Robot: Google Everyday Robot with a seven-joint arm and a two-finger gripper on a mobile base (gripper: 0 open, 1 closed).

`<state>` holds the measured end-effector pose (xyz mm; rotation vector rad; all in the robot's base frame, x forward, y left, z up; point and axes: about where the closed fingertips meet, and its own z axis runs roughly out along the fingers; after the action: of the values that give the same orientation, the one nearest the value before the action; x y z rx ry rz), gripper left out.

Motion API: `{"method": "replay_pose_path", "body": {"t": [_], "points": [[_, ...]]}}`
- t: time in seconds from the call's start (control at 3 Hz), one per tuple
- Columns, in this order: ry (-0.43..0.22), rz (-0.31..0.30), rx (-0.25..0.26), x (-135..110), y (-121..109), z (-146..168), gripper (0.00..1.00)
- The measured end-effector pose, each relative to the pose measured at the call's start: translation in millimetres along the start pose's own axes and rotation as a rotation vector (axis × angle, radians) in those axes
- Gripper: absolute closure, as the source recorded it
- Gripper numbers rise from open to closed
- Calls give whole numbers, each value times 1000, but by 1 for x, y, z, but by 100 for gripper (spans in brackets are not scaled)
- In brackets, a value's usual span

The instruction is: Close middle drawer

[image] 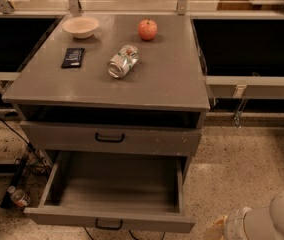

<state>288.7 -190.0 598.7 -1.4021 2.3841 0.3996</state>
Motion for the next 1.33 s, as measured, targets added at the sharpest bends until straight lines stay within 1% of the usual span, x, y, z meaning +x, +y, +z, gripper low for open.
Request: {"method": "replay_pose_path", "body": {"t": [0.33,0.67,1.0,1.33], "points": [[-2,0,4,0,-1,0,100],[-24,-13,20,-1,3,-6,100],[-64,0,32,15,20,9,100],[-86,54,29,38,25,33,100]]}}
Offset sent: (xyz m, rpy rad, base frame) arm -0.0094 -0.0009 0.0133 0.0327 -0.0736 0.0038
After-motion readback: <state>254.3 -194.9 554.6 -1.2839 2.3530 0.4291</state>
